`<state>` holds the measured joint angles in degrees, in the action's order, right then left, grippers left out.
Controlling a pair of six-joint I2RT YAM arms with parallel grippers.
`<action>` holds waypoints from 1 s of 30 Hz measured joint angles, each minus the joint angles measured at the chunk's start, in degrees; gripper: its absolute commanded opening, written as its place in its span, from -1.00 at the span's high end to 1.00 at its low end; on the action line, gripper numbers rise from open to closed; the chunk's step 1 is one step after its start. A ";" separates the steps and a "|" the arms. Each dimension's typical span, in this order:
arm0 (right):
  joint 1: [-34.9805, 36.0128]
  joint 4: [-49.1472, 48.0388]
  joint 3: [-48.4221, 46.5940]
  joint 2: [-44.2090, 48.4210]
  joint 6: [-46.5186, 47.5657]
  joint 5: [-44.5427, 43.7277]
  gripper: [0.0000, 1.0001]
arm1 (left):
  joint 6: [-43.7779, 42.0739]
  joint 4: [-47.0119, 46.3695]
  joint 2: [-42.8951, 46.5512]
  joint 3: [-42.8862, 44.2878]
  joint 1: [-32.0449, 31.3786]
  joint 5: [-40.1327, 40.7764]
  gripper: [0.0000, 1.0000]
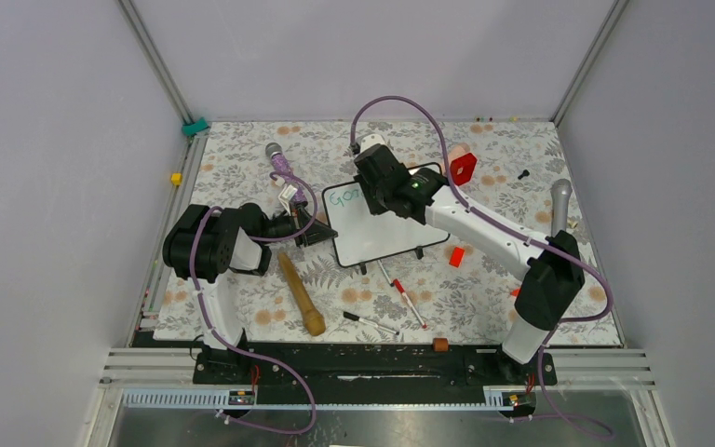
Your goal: Write a sentence on the whiteboard
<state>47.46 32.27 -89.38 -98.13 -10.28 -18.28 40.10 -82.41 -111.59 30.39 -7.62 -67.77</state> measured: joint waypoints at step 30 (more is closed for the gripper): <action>-0.66 1.46 -5.31 -2.14 -0.02 -0.26 1.00 | 0.00 0.00 0.00 0.00 0.00 0.00 1.00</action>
<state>46.81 33.74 -94.70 -100.27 -10.31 -18.55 40.10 -82.41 -111.59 30.39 -7.62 -67.77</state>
